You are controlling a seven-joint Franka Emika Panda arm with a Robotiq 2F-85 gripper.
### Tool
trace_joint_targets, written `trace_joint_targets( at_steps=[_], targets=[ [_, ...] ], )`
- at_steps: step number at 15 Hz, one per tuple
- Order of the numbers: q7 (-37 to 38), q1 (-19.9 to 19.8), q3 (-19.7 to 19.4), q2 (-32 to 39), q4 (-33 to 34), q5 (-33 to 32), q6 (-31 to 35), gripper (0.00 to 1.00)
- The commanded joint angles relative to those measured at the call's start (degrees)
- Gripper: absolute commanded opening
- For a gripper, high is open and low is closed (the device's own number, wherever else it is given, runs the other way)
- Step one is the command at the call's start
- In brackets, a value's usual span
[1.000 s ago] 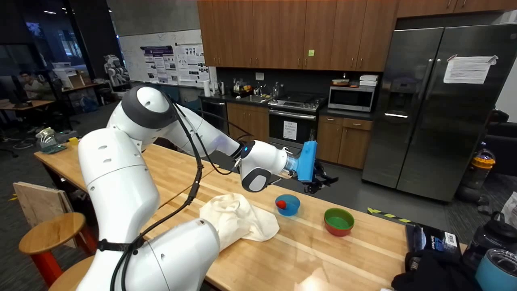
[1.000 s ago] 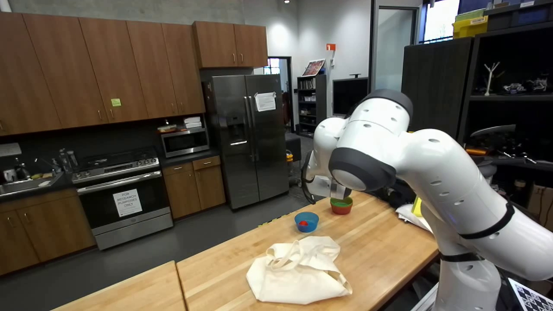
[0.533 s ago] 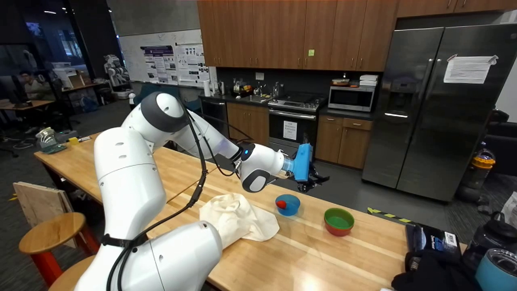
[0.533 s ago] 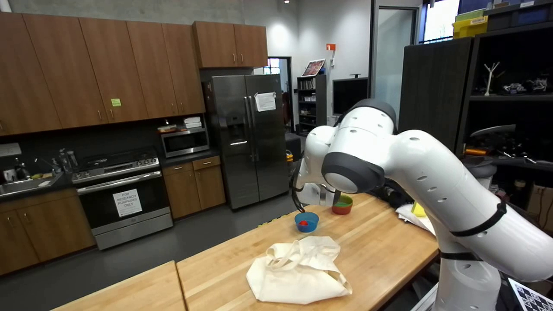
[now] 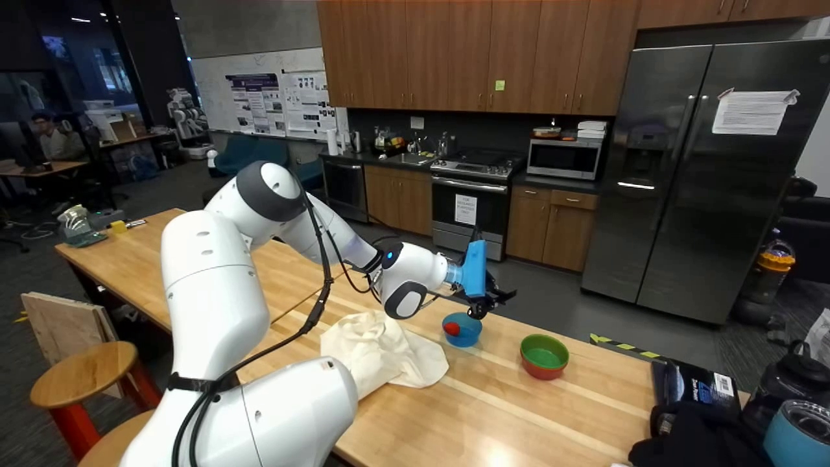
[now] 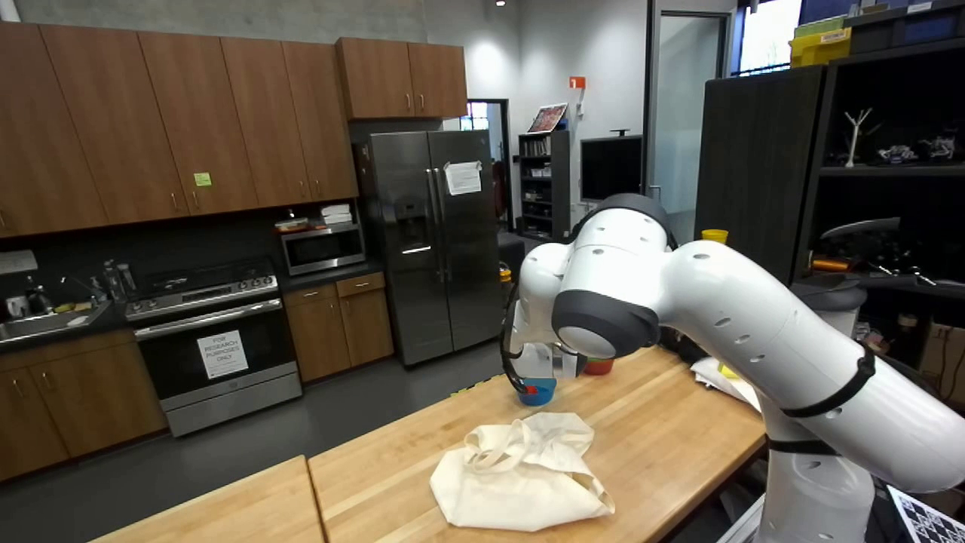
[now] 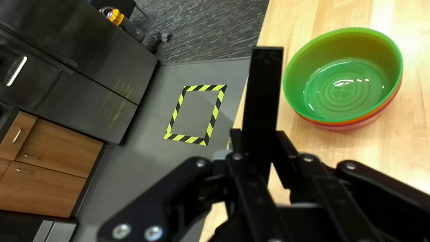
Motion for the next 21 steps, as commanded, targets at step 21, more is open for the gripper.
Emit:
trace_joint_targets(
  at_steps=[21],
  targets=[
    [0.9, -1.9, 3.3, 7.5, 3.9, -0.7, 0.1, 0.06]
  ],
)
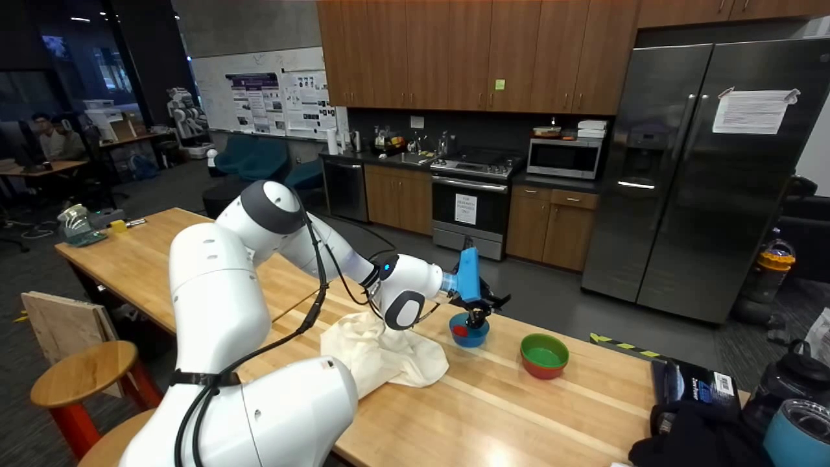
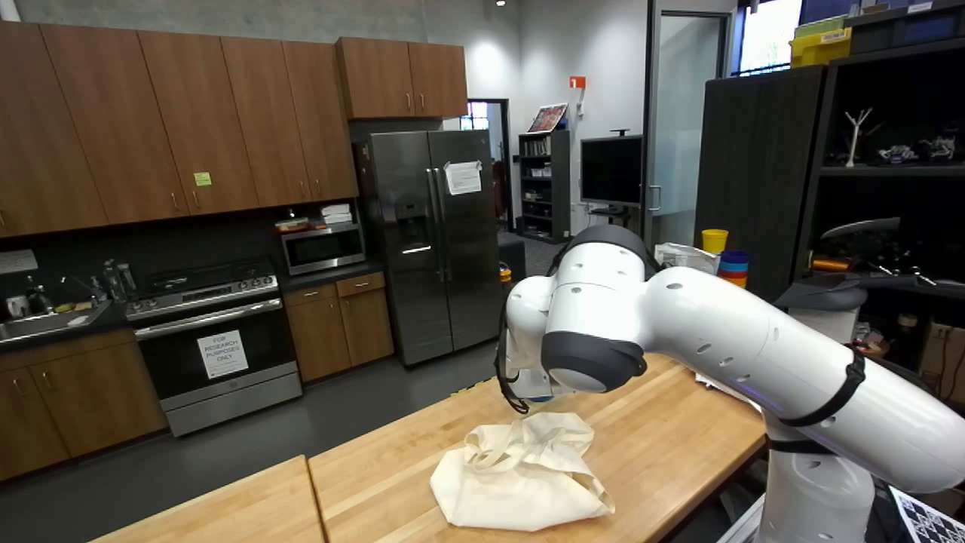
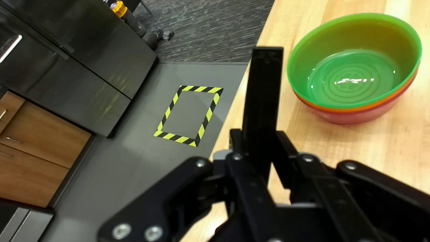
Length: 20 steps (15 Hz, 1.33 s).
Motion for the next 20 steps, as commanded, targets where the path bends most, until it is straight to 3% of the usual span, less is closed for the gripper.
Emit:
trace_joint_targets(
  at_steps=[1, 10, 19, 20],
  targets=[
    [0.5, -1.7, 1.5, -0.5, 0.6, -0.7, 0.1, 0.06],
    [-1.1, -1.0, 2.5, -3.8, -1.2, -1.0, -3.8, 0.06],
    [-1.6, -1.4, -0.7, -16.1, -4.5, -0.7, -23.2, 0.06],
    [5.6, -6.1, 3.4, -21.8, -6.6, -11.5, -20.7, 0.06]
  ],
)
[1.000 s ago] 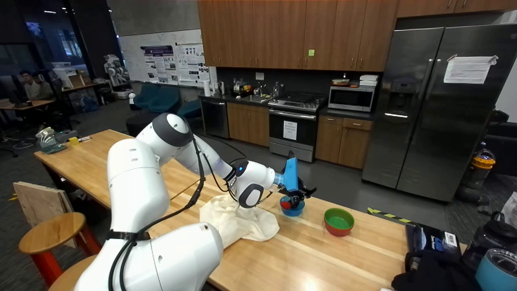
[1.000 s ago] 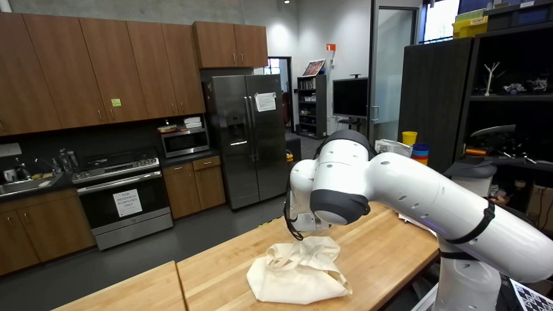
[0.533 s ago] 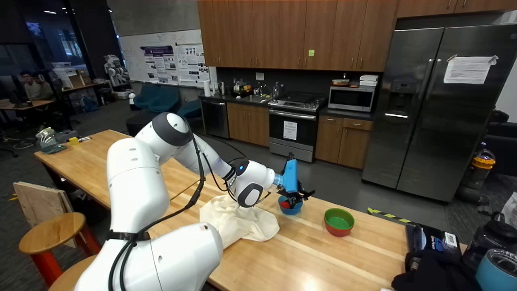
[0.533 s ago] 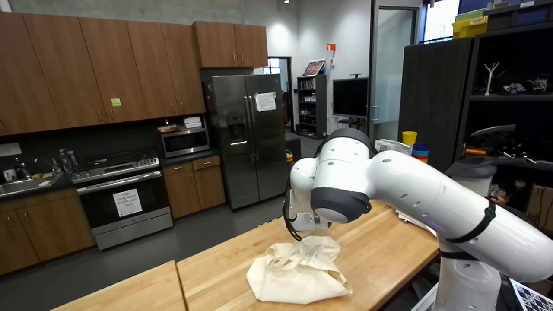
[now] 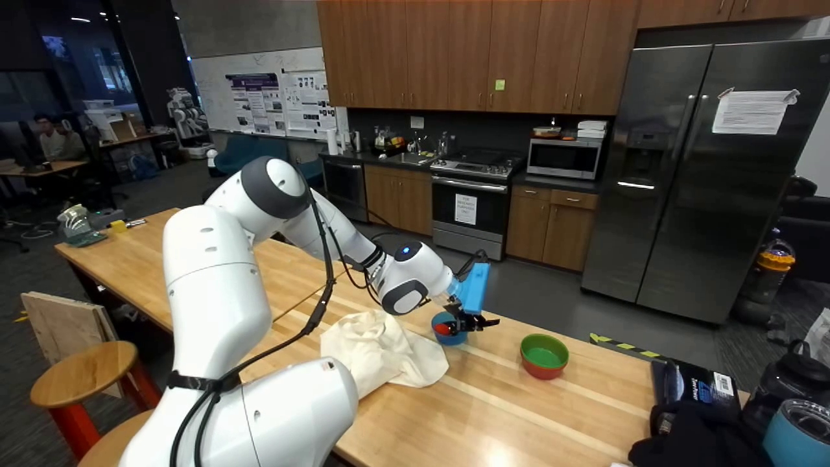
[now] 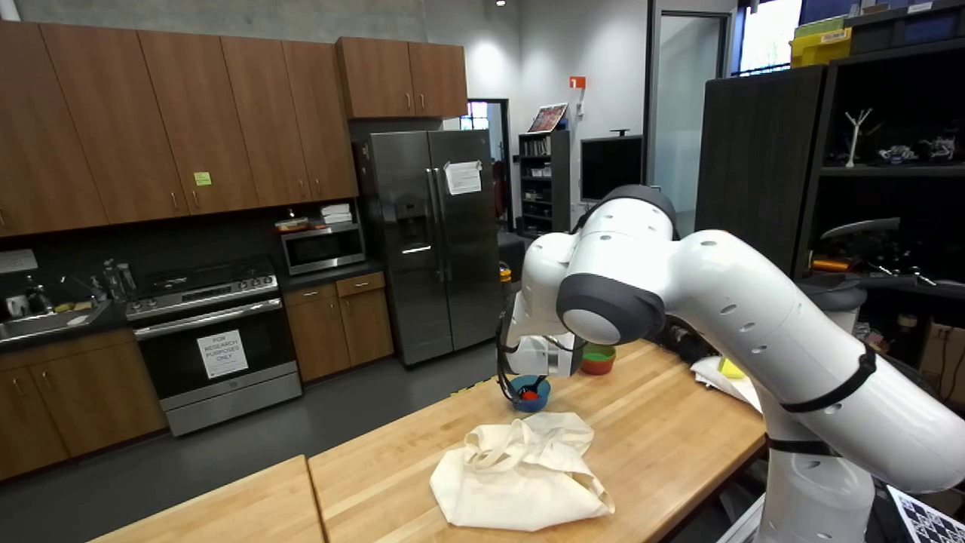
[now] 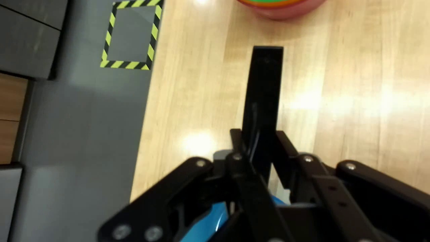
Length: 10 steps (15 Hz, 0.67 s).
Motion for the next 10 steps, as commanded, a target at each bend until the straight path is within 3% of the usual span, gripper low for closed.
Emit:
trace_joint_targets(
  at_steps=[1, 6, 10],
  targets=[
    [7.6, -5.7, 3.5, -12.2, -4.6, -14.4, -2.4, 0.06],
    [26.6, -14.3, 8.2, -20.0, -7.4, -39.2, -3.9, 0.06],
    [39.8, -24.3, 15.3, -25.6, -9.2, -58.8, -1.3, 0.06]
  ],
)
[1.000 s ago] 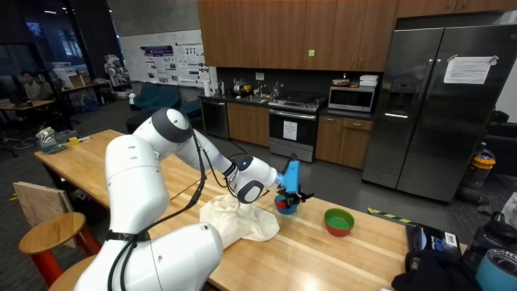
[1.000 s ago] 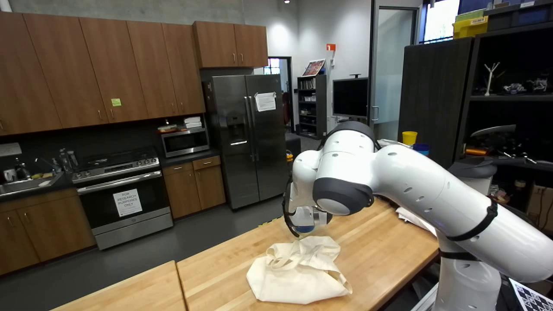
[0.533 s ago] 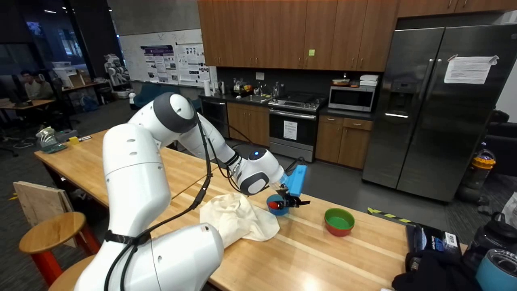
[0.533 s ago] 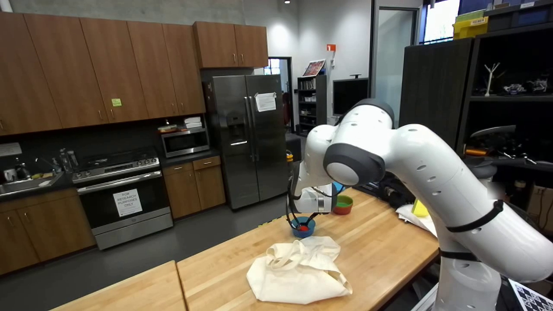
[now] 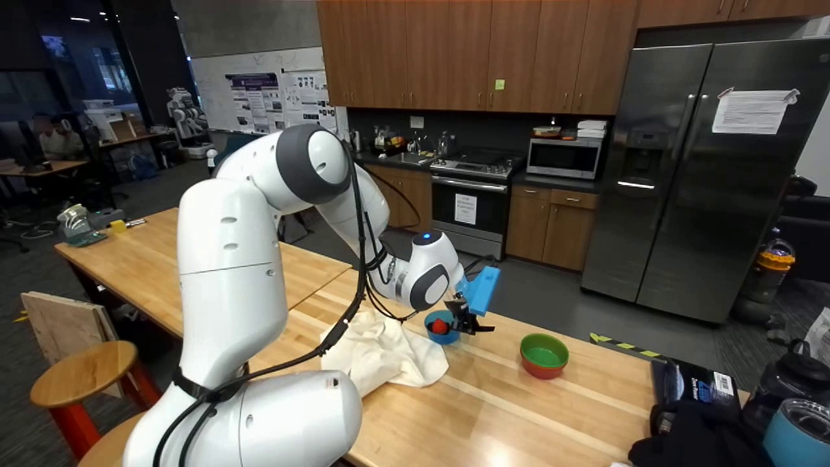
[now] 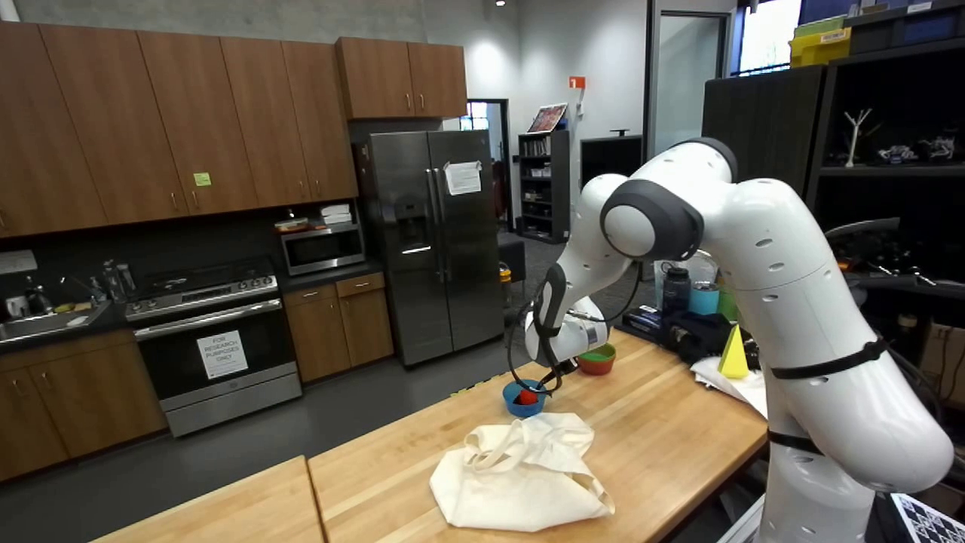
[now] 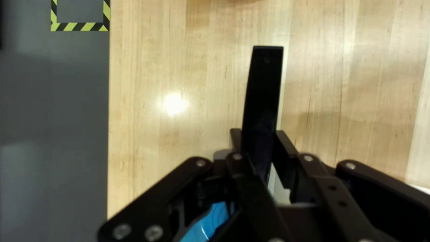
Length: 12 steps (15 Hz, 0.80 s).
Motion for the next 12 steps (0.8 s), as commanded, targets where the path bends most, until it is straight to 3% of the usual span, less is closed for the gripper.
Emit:
trace_joint_targets(
  at_steps=[1, 6, 9, 12],
  targets=[
    [10.3, -9.4, 6.8, -7.7, -2.9, -16.0, 2.4, 0.06],
    [21.5, -24.2, 18.8, -12.0, -4.0, -31.8, 4.2, 0.06],
    [24.7, -32.6, 26.1, -14.6, -5.7, -35.6, 5.9, 0.06],
    [26.8, -38.9, 31.0, -16.5, -7.4, -37.5, 7.9, 0.06]
  ],
)
